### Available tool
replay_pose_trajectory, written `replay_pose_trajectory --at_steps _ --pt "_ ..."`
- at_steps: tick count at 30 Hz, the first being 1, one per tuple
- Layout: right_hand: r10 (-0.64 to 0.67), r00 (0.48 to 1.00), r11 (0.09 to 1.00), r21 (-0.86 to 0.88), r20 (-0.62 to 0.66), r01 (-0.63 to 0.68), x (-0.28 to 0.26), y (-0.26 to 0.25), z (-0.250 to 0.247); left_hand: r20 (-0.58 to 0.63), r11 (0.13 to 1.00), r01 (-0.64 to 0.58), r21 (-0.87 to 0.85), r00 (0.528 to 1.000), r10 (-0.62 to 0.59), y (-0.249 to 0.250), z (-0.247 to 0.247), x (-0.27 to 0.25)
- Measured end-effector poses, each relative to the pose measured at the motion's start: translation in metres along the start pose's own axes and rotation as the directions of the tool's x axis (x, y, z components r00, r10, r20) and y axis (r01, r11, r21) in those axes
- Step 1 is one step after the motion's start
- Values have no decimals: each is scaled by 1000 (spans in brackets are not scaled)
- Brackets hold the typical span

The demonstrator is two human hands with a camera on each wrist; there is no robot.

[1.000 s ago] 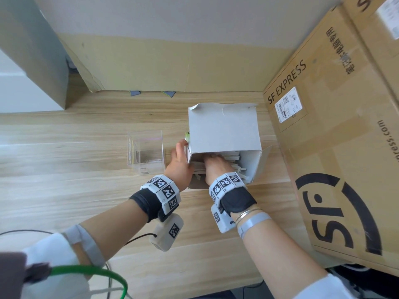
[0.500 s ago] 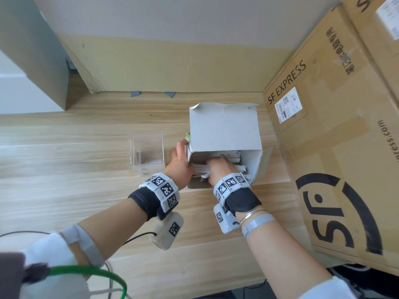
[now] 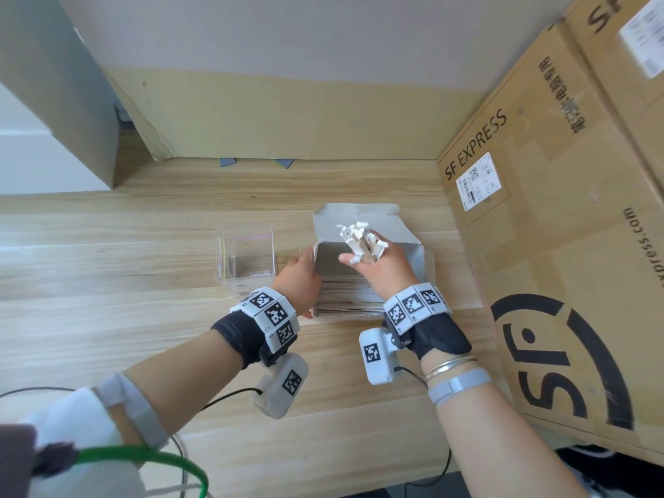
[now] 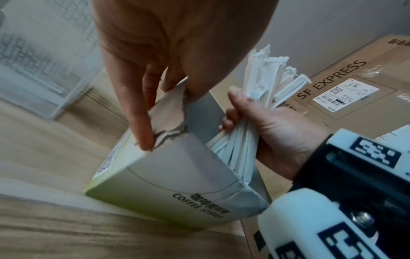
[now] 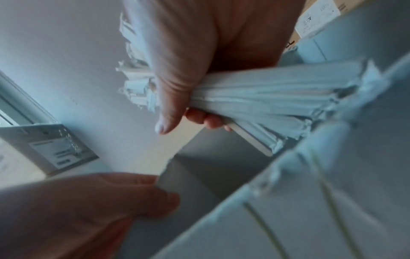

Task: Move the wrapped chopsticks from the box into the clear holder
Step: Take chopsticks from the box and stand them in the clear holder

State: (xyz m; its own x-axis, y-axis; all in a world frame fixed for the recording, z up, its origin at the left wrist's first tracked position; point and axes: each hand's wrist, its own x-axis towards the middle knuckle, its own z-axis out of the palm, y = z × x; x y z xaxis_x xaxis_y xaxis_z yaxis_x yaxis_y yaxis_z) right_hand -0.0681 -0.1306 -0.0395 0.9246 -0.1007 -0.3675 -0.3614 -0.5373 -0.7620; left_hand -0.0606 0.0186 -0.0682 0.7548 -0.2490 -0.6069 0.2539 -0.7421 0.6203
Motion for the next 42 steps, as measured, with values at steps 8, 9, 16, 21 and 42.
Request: replay_pose_trajectory --at_steps 8,9,16,21,42 --pt "-34 986 995 84 -166 48 3 -2 13 -146 941 -178 289 963 227 10 -7 -16" --pt "-33 985 992 110 -172 53 4 -2 14 -165 933 -213 289 949 268 13 -11 -18" --pt "-84 977 976 183 -195 120 5 -22 18 -415 886 -293 359 801 432 9 -45 -20" --pt "-137 966 952 239 -221 190 5 -40 24 -510 934 21 356 842 175 -5 -66 -20" --pt "-111 993 961 252 -32 116 21 -77 88 -390 993 -75 88 915 104 -37 -86 -11"
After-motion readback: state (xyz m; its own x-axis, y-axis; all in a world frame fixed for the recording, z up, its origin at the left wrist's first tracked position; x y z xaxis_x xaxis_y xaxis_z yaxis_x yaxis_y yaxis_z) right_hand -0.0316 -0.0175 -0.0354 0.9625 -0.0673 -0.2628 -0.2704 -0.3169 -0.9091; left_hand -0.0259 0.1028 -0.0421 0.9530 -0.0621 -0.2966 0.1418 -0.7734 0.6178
